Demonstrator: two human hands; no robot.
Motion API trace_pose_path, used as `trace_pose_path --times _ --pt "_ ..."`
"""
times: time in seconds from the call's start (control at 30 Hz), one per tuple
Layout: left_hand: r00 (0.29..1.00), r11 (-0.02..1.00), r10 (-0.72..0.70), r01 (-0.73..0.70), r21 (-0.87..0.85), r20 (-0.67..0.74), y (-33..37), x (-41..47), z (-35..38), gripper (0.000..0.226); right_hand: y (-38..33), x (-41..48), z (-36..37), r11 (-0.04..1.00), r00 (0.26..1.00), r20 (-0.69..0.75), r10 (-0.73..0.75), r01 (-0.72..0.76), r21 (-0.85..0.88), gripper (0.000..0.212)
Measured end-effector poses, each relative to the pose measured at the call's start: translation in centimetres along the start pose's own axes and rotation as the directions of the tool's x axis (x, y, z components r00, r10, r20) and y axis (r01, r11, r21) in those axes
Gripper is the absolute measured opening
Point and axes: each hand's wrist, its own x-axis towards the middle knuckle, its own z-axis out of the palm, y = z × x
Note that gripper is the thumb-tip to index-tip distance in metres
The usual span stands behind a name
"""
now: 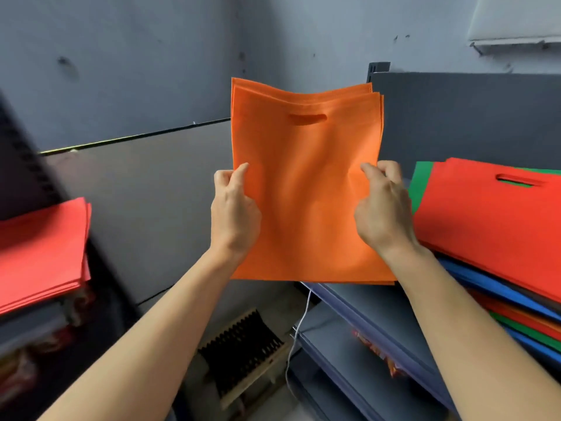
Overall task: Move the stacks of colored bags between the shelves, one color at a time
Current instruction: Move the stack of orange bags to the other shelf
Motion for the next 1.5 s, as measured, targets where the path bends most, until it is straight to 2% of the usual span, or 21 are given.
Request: trace_pose_path --times 0.2,0.37,0.6,0.9,1.2,1.33,1.5 --pt "0.984 0.983 -0.086 0.109 0.145 -0.158 -4.1 -2.6 -8.0 0.058 -6.8 -2.1 3.4 0.975 0.982 0.085 -0.167 0.152 0.159 0.049" --pt "0.955 0.967 -0.089 0.151 0.205 -0.282 -7.2 -3.9 -14.3 0.059 -13.0 -4.0 5.6 0.92 0.948 0.099 -0.302 0.263 0.291 0.048" --pt "0.921 0.951 -0.088 0.191 0.242 -0.38 -11.8 -6.1 -22.9 0.058 -22.2 -7.5 8.0 0.881 0.915 0.131 -0.382 0.318 0.349 0.053" --pt "0.851 0.893 -0.11 0.311 0.325 -0.514 -20.7 -9.7 -39.5 0.054 -39.3 -15.4 12.6 0.769 0.841 0.113 -0.53 0.419 0.482 0.054" --pt "0.755 0.795 -0.173 0.486 0.363 -0.633 -27.9 -14.0 -52.1 0.054 -53.1 -22.7 17.5 0.659 0.733 0.177 -0.657 0.445 0.606 0.057" --pt "0.688 0.736 -0.226 0.585 0.342 -0.689 -30.2 -15.3 -55.9 0.054 -57.8 -24.8 19.5 0.595 0.658 0.2 -0.726 0.455 0.663 0.055" --pt "0.637 0.668 -0.253 0.659 0.345 -0.728 -32.7 -15.3 -59.0 0.055 -62.3 -25.7 21.9 0.531 0.585 0.212 -0.783 0.451 0.717 0.05"
